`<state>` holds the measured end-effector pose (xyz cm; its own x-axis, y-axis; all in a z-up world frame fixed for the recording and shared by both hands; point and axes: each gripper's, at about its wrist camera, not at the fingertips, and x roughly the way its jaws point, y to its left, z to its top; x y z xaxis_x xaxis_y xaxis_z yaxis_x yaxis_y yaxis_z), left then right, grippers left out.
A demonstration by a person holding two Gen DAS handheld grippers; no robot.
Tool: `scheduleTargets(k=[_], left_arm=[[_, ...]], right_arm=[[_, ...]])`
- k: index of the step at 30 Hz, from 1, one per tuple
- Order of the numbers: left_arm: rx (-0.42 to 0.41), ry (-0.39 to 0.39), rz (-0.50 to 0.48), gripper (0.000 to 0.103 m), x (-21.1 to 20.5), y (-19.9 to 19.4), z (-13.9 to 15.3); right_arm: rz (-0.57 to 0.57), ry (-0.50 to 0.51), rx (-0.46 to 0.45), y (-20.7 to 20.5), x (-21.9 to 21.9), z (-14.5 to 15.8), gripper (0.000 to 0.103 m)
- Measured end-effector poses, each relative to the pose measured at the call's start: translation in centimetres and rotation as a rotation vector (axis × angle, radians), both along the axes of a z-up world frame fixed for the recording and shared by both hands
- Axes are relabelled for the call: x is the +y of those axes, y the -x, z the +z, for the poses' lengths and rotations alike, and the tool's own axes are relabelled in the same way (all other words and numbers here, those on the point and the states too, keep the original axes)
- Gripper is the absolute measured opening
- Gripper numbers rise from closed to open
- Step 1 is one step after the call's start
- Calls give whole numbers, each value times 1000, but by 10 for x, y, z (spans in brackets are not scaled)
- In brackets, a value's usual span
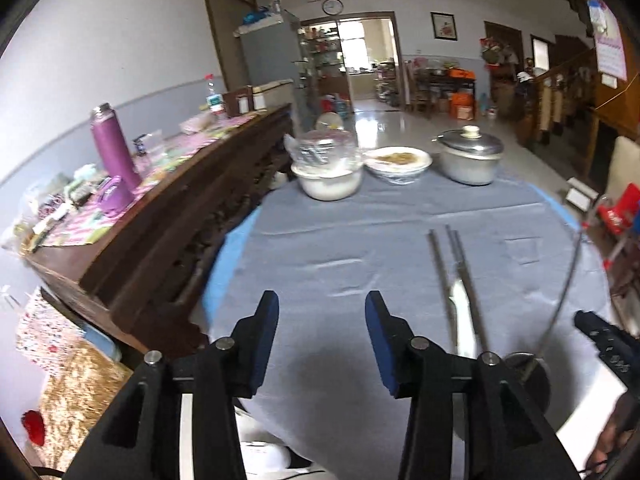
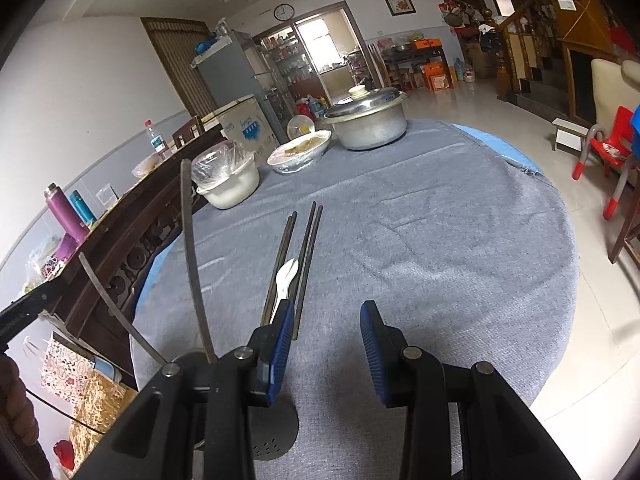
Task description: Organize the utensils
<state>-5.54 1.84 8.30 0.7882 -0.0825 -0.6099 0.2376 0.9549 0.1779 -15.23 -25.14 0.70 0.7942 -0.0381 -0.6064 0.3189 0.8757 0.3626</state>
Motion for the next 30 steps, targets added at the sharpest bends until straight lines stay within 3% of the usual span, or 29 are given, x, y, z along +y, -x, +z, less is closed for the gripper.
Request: scheduleTargets(k=[30], left_arm=[[136,-35,28,46,-9,-59,-57]], right_arm=[[-9,-19,110,-36,-9,-31,37]])
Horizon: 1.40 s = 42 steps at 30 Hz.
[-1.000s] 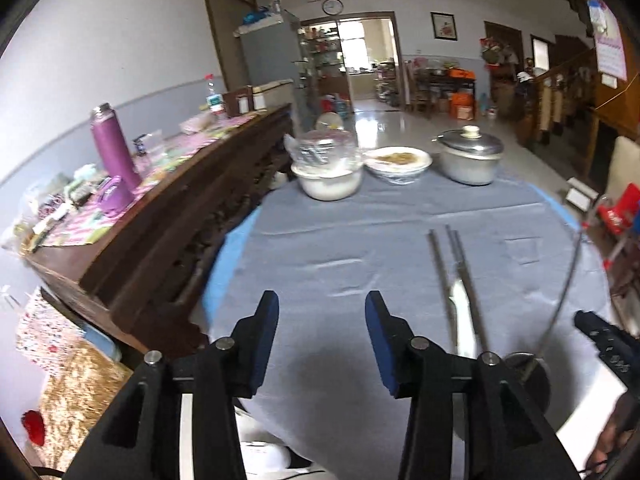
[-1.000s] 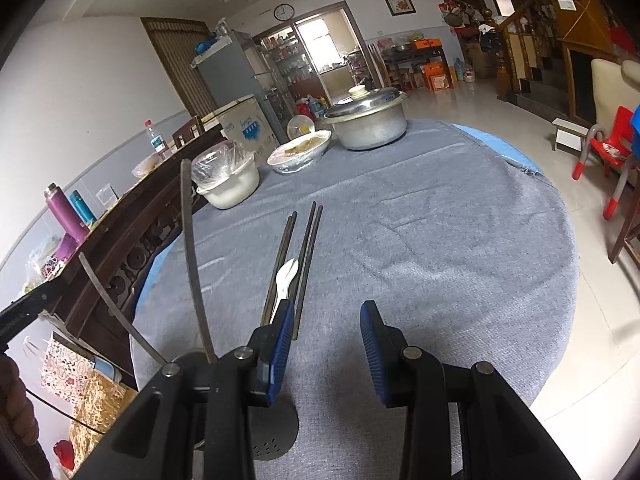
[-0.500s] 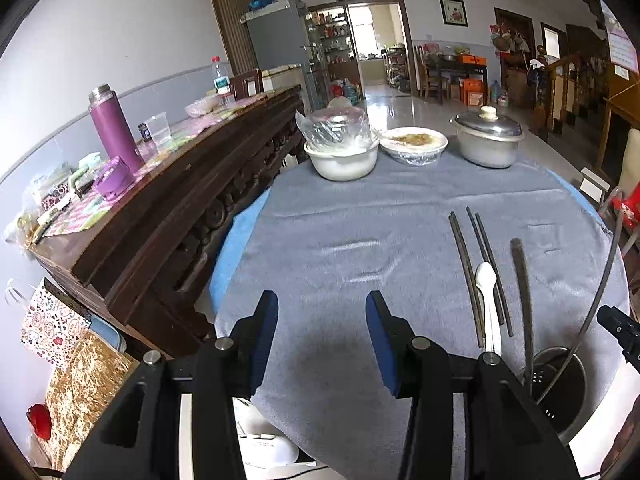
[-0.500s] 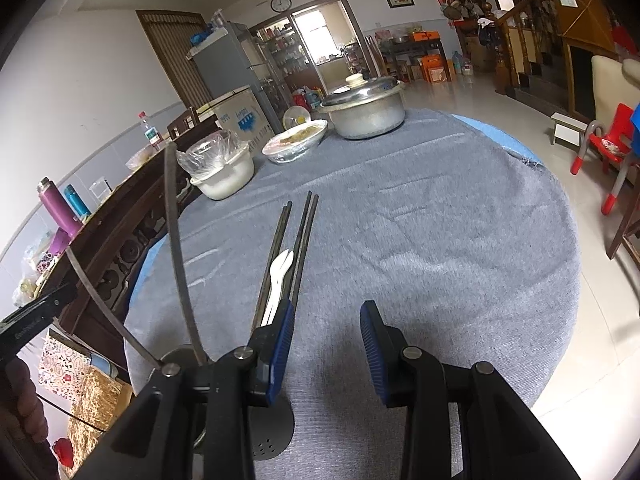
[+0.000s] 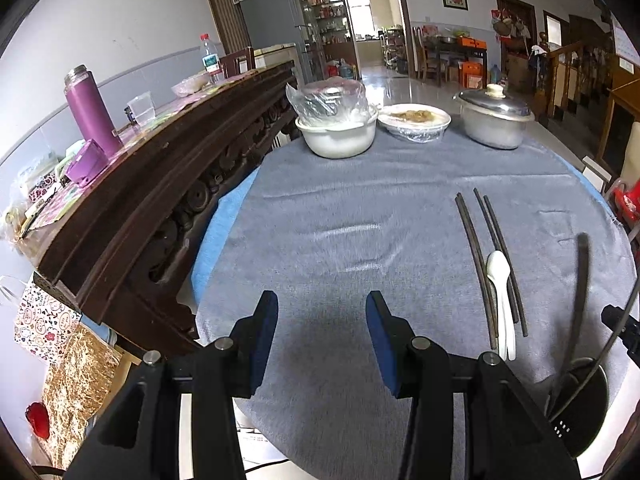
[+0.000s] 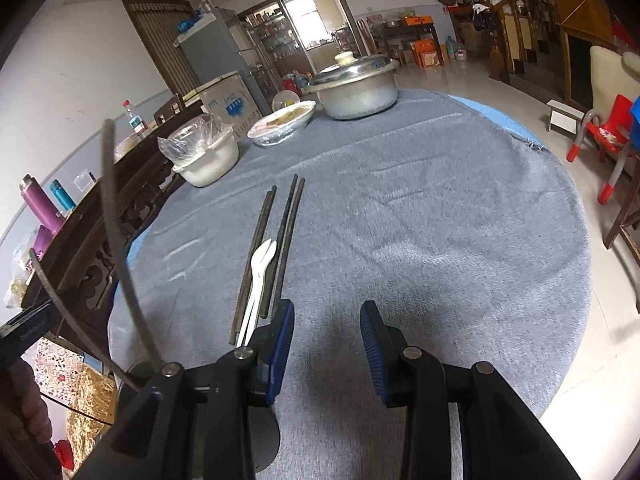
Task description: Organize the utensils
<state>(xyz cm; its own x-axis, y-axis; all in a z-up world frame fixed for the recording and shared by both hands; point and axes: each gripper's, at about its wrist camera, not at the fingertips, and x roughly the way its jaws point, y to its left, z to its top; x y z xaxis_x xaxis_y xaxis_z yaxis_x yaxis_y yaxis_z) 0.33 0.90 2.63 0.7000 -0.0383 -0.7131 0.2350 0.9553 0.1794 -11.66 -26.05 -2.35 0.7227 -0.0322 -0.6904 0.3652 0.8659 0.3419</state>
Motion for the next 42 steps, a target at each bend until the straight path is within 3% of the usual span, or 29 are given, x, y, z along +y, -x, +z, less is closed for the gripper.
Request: scheduleTargets(k=[11,28,32,37,42], left_arm=[[42,-26,-9,46,-13,-27,-15],[79,-59,-39,46,-38,-67,-35],[109,-13,-72,46,-46,-83,-39],[176,107,-142,46,-64,-113,-51],[246,161,-186,46,-90,-138,-68]], right_arm=[[1,-11,35,-30,-14,-8,37],[27,-113,59,-86,-44,-21,37],[54,-161,57,-106,-52,-28,37],[83,-238,25,-141,-65,-36,37],[102,-230,38,-184,-67,-40,37]])
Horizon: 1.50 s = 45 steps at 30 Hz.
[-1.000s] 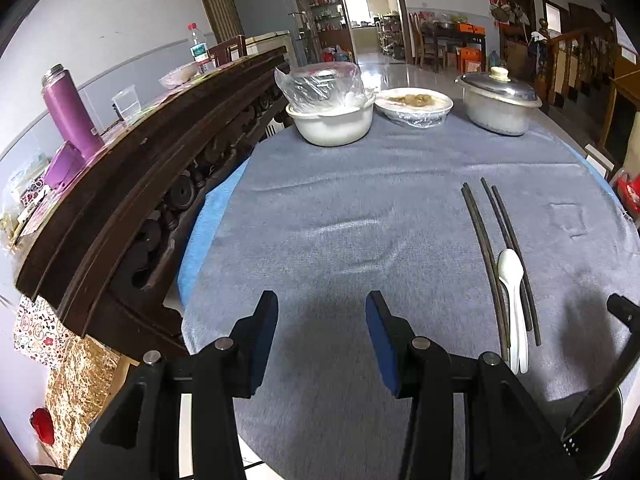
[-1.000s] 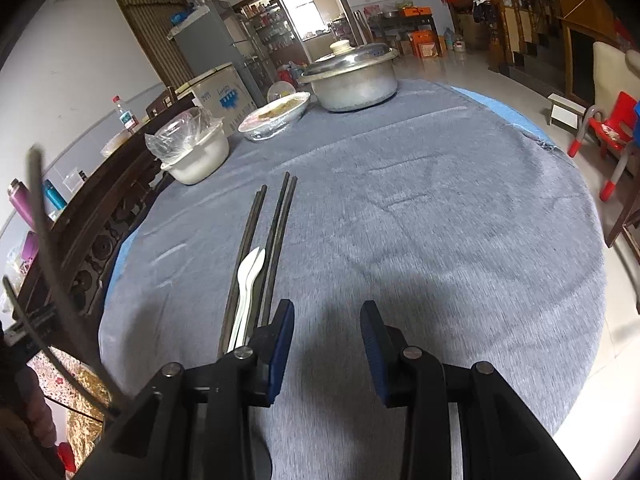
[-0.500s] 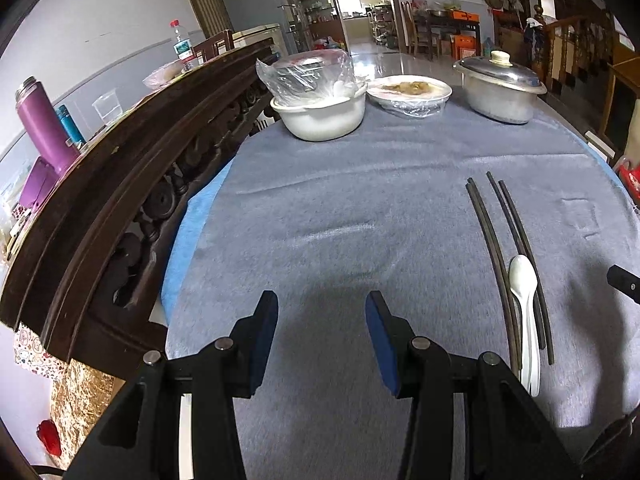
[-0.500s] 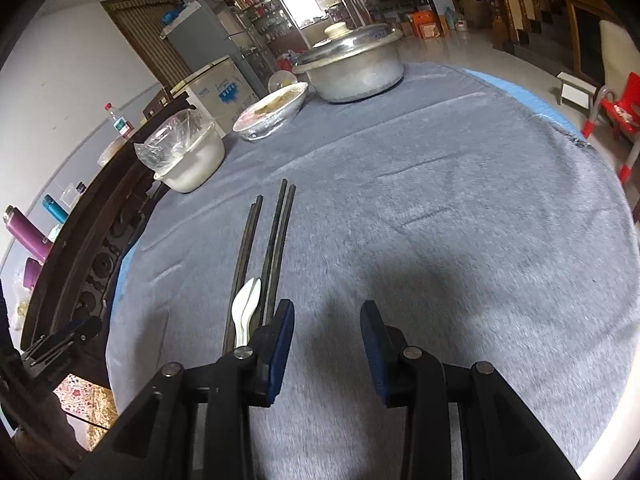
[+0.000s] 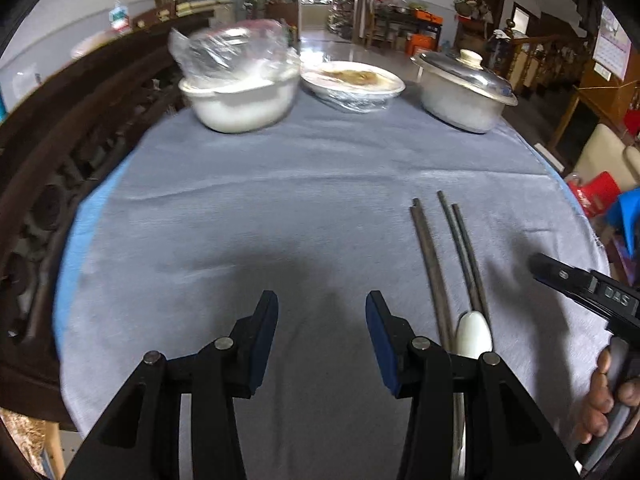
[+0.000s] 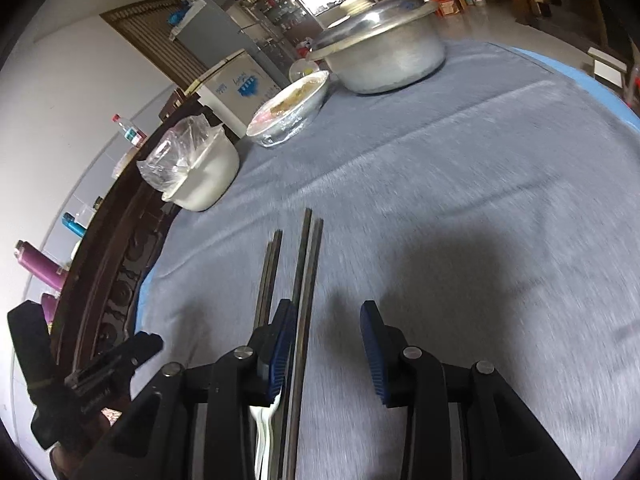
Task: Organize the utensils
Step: 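Move both open grippers down toward the loose dark chopsticks on the cloth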
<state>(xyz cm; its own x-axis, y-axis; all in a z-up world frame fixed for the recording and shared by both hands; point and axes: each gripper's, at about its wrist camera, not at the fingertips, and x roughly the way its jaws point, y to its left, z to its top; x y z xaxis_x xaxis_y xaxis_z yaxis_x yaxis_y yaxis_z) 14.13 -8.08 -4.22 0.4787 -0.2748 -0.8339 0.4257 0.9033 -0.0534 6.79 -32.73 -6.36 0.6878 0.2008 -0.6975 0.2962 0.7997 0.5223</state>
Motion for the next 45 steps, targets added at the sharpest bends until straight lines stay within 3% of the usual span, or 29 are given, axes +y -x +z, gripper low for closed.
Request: scheduleTargets(k=[10,16,18,25,45], left_arm=[[97,4,-26,46,-28,-30,-28],[121,28,-65,46,-37,-41,-33],[134,43,-91,46,-44,-45,-34],[190,57,-140,46,-74,-62,-47],[156,-11,-170,50,-105,-64,-51]], right_arm=[[69,109,103,-75,22,-13,37],[77,260,159,-89,32,-13,20],[92,284,170,-89,32,-12,20],[87,277,205,-89,21,-11,20],[116,197,145,-84,8,-14,19]])
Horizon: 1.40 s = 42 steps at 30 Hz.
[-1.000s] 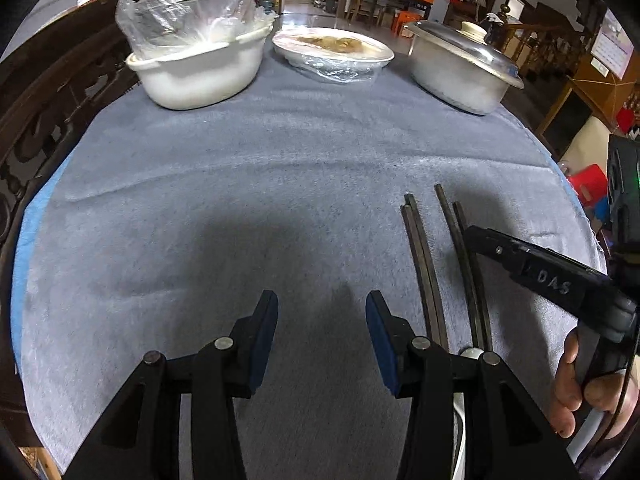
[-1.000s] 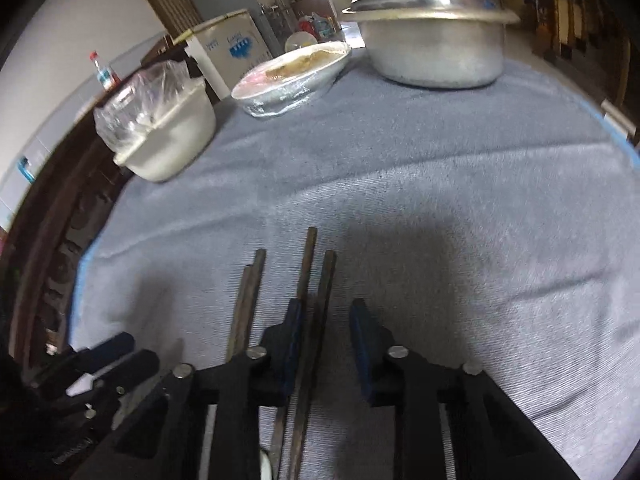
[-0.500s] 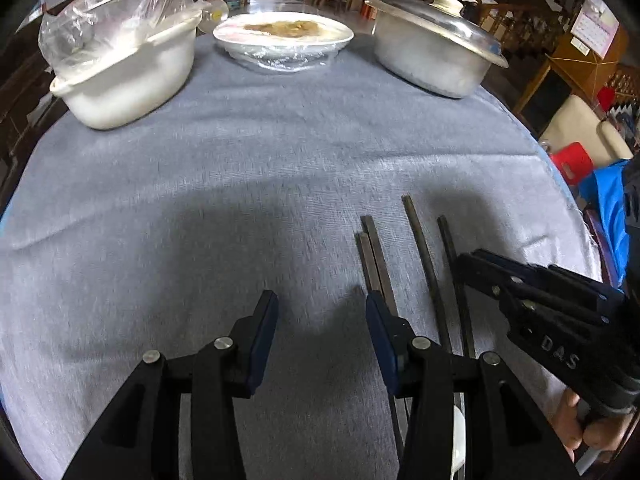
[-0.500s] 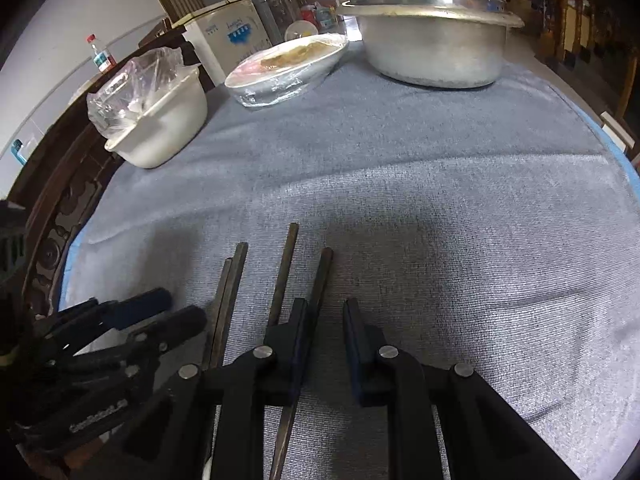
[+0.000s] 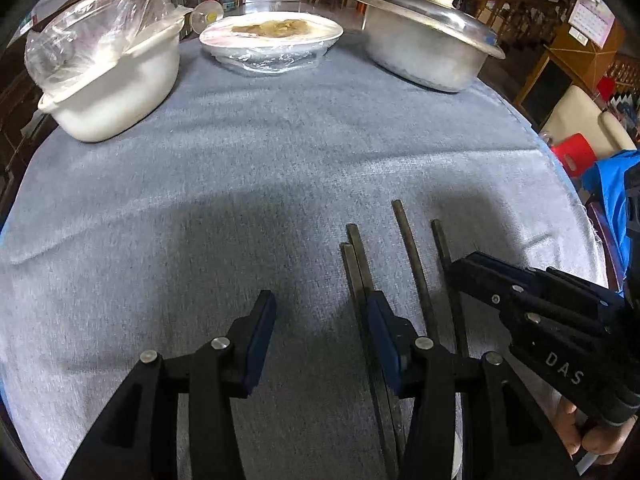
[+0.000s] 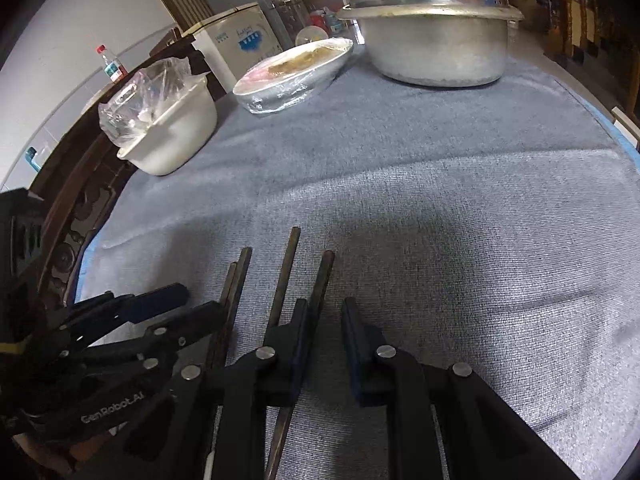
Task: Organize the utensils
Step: 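Move both open grippers down toward the loose dark chopsticks on the cloth, then close the left gripper on a dark chopstick while the right gripper grasps another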
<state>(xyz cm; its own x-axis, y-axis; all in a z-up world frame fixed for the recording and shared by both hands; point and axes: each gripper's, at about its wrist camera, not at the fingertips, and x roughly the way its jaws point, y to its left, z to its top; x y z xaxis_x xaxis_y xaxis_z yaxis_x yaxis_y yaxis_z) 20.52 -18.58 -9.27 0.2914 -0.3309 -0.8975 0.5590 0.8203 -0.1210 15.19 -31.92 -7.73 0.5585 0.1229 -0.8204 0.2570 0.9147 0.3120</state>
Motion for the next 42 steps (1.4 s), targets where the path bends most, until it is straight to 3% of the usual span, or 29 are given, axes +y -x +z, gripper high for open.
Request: scheduleTargets(k=[7,9,11,14,21,25,27,30,32,34,35,40,42], left_arm=[[0,-25,-17,54,-3,-8,-1],[8,-48,-8,56,-1,-12,-1],[13,-68,0,63,4,-15,-1],[33,-68,24,62,13,-18,-1],[47,-64,51,62,15,-17,0],[35,-68,42,61,5,-16,-3],[15,-86,32,61,2,-14,-3],[-13,-123,21,45,1,-13,-3],[-17,-124,23,24,4,-16,-1],[-17,-122,20,14,10,-20,-1],[-9,-112,13,12,14,-22,-1],[30,-111,-8,12,28,-21,0],[81,-97,11,18,32,-20,1]], right_arm=[[-1,-18,-1,2,-3,0,15],[-10,-3,13,3,-5,-1,8],[-16,-16,19,5,-9,-2,7],[-27,-26,37,8,-13,-1,7],[-49,-105,35,5,-20,4,18],[-18,-73,44,-7,-8,8,36],[-5,-11,73,-16,1,5,40],[15,71,111,-28,11,0,39],[34,147,144,-34,19,-2,28],[47,217,175,-36,25,-4,18],[57,232,188,-36,24,-4,13],[67,189,267,-30,7,-7,12],[54,131,310,-33,2,-8,14]])
